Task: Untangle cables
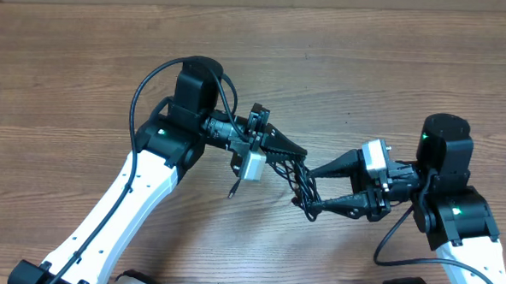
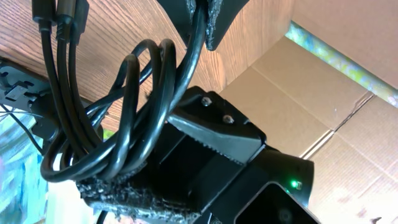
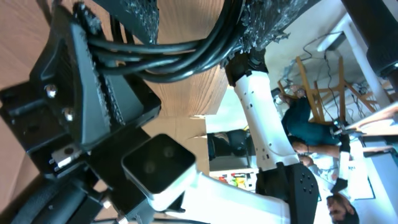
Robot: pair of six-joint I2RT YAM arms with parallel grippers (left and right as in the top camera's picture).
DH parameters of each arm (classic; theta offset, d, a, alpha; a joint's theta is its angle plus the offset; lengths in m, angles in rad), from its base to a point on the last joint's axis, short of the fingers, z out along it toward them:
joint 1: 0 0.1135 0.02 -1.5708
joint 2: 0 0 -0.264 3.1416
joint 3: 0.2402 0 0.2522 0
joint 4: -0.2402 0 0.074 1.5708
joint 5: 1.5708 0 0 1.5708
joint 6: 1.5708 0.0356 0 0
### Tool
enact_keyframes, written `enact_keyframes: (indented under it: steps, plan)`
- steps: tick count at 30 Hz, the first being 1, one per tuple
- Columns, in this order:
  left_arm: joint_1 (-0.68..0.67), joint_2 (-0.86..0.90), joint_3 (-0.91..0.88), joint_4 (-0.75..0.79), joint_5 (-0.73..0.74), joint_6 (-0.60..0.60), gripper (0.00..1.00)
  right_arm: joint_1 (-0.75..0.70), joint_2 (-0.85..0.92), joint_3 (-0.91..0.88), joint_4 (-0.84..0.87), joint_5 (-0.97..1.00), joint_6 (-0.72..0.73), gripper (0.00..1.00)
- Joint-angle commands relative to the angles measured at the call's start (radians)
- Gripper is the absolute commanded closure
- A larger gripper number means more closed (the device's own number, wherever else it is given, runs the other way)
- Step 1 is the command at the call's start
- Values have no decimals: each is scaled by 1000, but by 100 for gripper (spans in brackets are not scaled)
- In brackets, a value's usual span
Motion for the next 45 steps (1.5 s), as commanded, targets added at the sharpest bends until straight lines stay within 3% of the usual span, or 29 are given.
enact_keyframes:
  steps: [1, 9, 11, 18, 30, 38, 45]
  plan:
    - [-3, 3, 16, 9, 42, 11, 96, 5, 0, 6, -30, 50, -4, 56]
    - [-3, 3, 16, 9, 42, 11, 95, 5, 1, 6, -68, 95, -4, 70]
    - [-3, 3, 16, 9, 44, 11, 96, 5, 3, 6, -68, 95, -4, 80]
    - [-3, 3, 16, 8, 45, 11, 96, 5, 35, 6, -68, 95, -4, 96]
    - [-3, 3, 16, 7, 28, -35, 96, 5, 66, 6, 24, 35, 0, 96]
    - [-3, 3, 16, -6, 18, -96, 96, 5, 66, 6, 195, 29, 142, 96]
    - [-3, 3, 16, -130, 17, -98, 96, 5, 66, 6, 416, 26, 295, 96]
